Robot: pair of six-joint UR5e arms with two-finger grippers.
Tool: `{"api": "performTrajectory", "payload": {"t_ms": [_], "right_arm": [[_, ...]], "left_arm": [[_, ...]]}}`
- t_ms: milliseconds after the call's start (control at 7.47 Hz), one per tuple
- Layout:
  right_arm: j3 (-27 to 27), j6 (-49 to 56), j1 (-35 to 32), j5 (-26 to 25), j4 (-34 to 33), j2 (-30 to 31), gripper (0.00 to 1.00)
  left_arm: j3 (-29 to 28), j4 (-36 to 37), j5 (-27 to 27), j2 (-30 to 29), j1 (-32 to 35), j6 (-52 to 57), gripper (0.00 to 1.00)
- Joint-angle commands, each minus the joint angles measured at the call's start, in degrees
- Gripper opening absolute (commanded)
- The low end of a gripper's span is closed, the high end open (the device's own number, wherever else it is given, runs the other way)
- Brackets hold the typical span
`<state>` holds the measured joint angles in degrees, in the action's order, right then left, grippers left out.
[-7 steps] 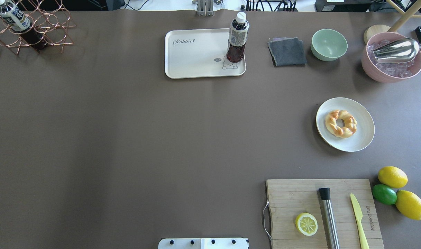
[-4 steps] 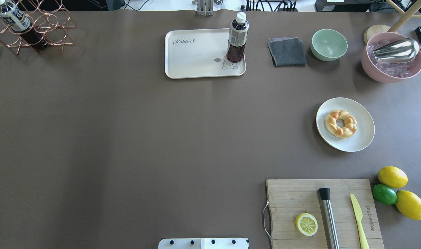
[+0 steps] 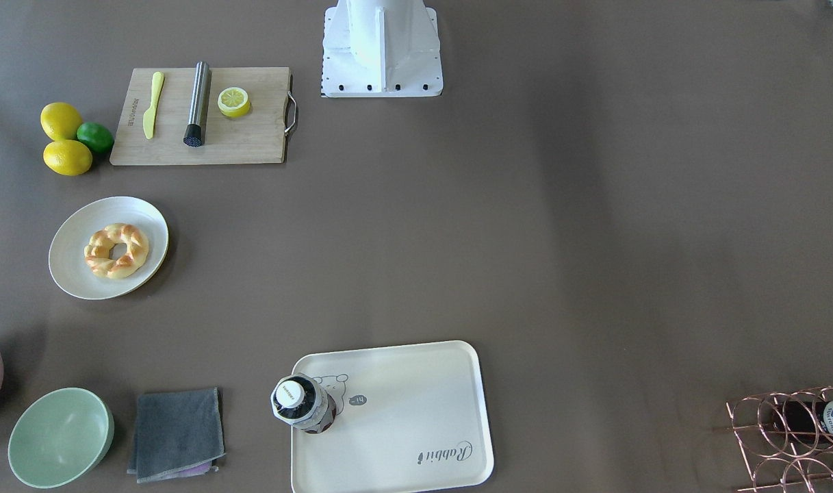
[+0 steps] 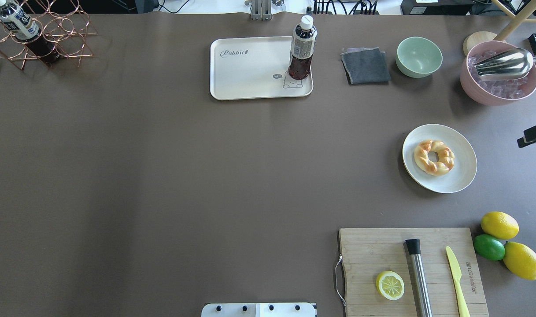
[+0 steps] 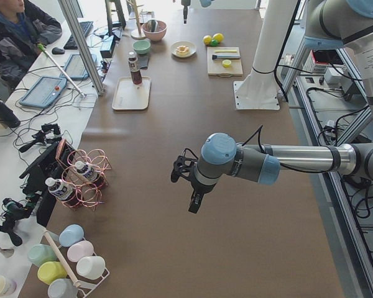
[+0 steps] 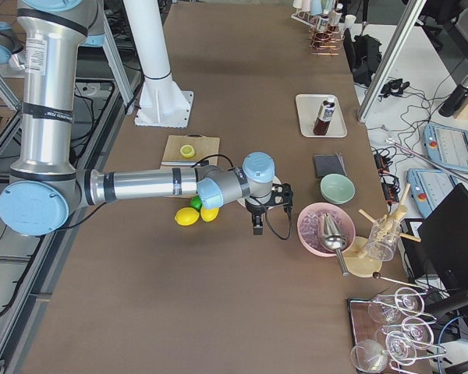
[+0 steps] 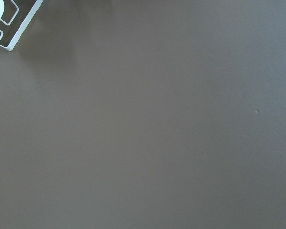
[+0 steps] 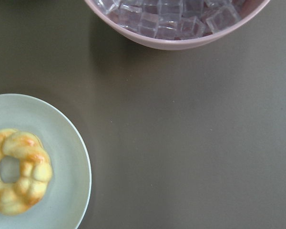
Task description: Place donut on tray
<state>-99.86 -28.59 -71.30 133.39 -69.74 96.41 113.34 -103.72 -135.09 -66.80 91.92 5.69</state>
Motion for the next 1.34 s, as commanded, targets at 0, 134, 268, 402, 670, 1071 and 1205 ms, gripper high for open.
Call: {"api": "performTrajectory", "payload": {"t_ms": [0, 134, 268, 402, 670, 1071, 1205], "right_arm": [[9.37, -16.8, 8.35, -2.25, 17.21, -3.75, 0.82], [11.85, -19.63, 10.11, -3.22, 18.84, -5.95, 0.78], [12.23, -20.62, 12.05, -4.97, 18.85, -7.28, 0.74], [12.32, -21.5, 13.54, -6.29, 18.85, -7.46, 0.71], [13.36, -21.51, 13.65, -6.31, 18.94, -7.29, 0.51], [13.46, -21.07, 13.65, -6.3, 19.03, -6.94, 0.0], [13.46, -20.98, 13.65, -6.22, 19.03, -6.94, 0.0]], "left_arm": [[-0.22, 0.01, 0.44, -0.08, 0.02, -0.24, 0.97], [-0.14, 0.01, 0.44, -0.08, 0.02, -0.24, 0.97], [-0.05, 0.01, 0.35, -0.08, 0.02, -0.33, 0.97], [-0.05, 0.01, 0.35, -0.08, 0.02, -0.33, 0.97], [-0.05, 0.01, 0.35, -0.25, 0.02, -0.33, 0.97], [0.04, 0.01, 0.44, -0.34, 0.02, -0.42, 0.97], [0.04, 0.01, 0.35, -0.34, 0.1, -0.42, 0.97]]}}
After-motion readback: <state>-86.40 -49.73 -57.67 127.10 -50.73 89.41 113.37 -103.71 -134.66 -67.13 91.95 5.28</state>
